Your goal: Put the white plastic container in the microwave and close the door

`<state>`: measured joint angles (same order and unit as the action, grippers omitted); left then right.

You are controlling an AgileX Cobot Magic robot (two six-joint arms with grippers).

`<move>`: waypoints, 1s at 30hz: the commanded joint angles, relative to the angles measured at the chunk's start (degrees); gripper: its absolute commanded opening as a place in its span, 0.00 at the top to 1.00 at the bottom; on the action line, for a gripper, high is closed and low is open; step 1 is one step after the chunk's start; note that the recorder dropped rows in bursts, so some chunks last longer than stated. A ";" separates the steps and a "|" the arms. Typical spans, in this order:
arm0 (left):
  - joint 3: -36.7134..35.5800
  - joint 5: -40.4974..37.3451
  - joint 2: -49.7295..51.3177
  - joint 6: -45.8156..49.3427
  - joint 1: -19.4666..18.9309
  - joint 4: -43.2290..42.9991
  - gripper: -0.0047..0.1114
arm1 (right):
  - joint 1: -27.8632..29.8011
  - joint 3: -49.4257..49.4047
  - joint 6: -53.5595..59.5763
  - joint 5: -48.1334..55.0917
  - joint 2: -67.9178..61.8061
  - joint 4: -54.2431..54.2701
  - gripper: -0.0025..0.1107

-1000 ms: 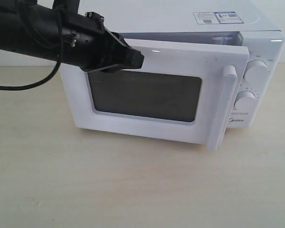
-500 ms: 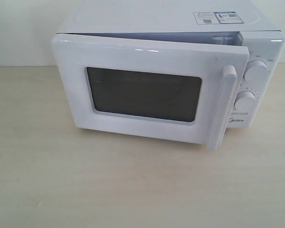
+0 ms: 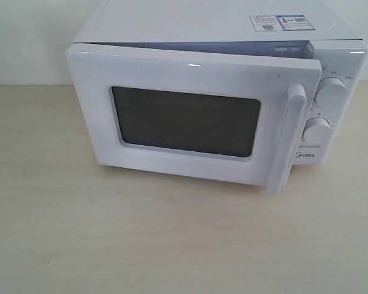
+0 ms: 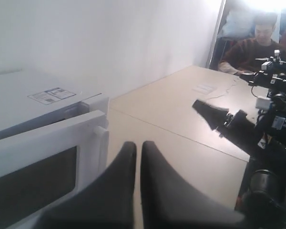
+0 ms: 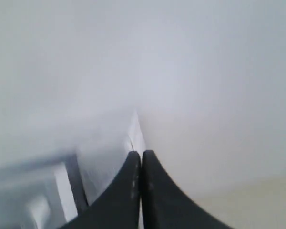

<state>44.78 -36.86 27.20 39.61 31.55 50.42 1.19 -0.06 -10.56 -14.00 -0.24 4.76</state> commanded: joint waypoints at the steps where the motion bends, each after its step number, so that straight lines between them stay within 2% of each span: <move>1: -1.40 0.85 -6.15 -2.83 0.33 -0.49 0.92 | 0.43 0.13 -8.42 -30.60 0.24 6.91 0.98; 3: -1.40 0.85 -7.69 -3.85 0.33 -0.49 0.92 | 0.43 5.20 -8.42 -31.07 0.24 5.43 0.98; 4: -1.40 0.85 -8.37 -4.03 0.33 -0.49 0.92 | 0.43 9.11 -8.42 -26.72 0.24 2.88 0.98; 6: -1.40 0.85 -9.22 -4.15 0.33 -0.49 0.92 | 0.43 17.72 -8.94 -14.27 0.24 -5.64 0.98; 8: -1.40 0.96 -9.74 -4.15 0.33 -0.49 0.92 | 0.43 27.74 -14.36 0.97 -0.98 -15.79 0.98; 10: -1.40 1.24 -9.80 -4.27 0.33 -0.49 0.92 | 0.43 35.90 -19.61 15.81 -3.46 -20.63 0.98; 14: -1.40 1.89 -9.80 -4.41 0.33 -0.73 0.92 | 0.43 48.97 -14.05 44.40 -6.84 -20.66 0.98; 18: -1.40 2.85 -9.80 -4.41 0.33 -0.73 0.92 | -0.05 51.99 -10.43 63.56 -9.11 -17.53 0.98; 25: -1.40 2.17 -9.80 -4.41 0.33 -0.73 0.92 | -2.38 47.31 -10.62 65.30 -9.00 -16.08 0.98; 28: -1.40 2.06 -9.80 -4.41 0.33 -0.73 0.92 | -2.38 44.12 -11.18 64.01 -9.00 -7.25 0.98; 30: -1.40 2.48 -9.80 -4.41 0.33 -0.73 0.92 | -2.38 40.41 -6.90 61.00 -9.11 0.46 0.98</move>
<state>43.69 -34.64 17.47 35.65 31.55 49.86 -1.04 44.23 -21.18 49.97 -8.97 -3.59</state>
